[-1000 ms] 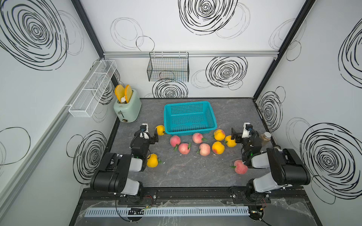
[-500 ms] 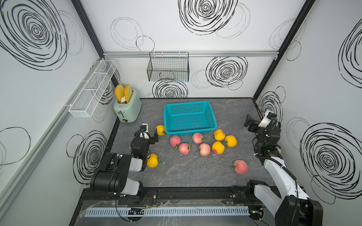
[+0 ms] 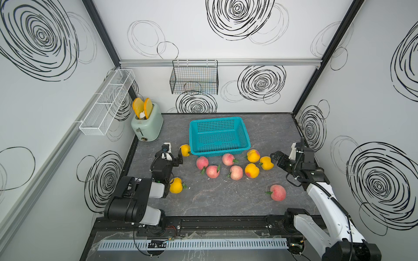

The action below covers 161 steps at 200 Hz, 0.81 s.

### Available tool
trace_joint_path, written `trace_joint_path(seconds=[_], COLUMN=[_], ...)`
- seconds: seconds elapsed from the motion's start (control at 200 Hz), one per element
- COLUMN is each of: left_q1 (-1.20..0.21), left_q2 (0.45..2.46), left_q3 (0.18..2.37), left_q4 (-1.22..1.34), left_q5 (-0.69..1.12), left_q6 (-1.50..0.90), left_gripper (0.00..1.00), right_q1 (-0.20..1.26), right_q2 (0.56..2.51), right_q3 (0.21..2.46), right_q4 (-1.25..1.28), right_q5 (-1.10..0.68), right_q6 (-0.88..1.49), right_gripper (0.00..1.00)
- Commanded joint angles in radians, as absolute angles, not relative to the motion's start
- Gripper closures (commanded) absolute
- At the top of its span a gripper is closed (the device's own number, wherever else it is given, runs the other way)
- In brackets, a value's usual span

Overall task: Put the peaches into the basket
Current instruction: Pick up the peach from the center of the board.

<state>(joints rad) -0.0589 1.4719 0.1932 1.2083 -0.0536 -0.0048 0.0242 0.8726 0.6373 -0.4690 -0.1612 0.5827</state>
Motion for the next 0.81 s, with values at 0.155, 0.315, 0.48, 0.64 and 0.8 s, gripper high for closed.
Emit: trace_joint_path(seconds=[0.155,0.315,0.48,0.64,0.8], left_q1=[-0.063,-0.064,-0.064,-0.064,-0.064], left_q2=[1.463,1.463,1.463,1.463,1.463], left_q3=[0.205,0.204,0.204,0.207,0.207], left_q4=[1.284,1.285,1.285,1.284,1.284], left_q5=[-0.062,-0.067,-0.066,-0.065,-0.065], left_q6=[0.012,0.012,0.012,0.012,0.011], left_gripper=[0.02,0.02,0.02,0.02,0.02], right_q1=[0.17,0.203,0.231,0.264,0.325], right_q2=[0.835,0.791,0.819,0.85,0.907], right_q3=[0.691,0.657,0.64,0.647,0.645], right_q4=[-0.814,-0.86,-0.972,-0.994,-0.988], right_q5=[0.107,0.131,0.202,0.18,0.156], right_q6=[0.828,0.877,0.908,0.92,0.947], right_gripper=[0.01,0.01,0.01,0.01,0.01])
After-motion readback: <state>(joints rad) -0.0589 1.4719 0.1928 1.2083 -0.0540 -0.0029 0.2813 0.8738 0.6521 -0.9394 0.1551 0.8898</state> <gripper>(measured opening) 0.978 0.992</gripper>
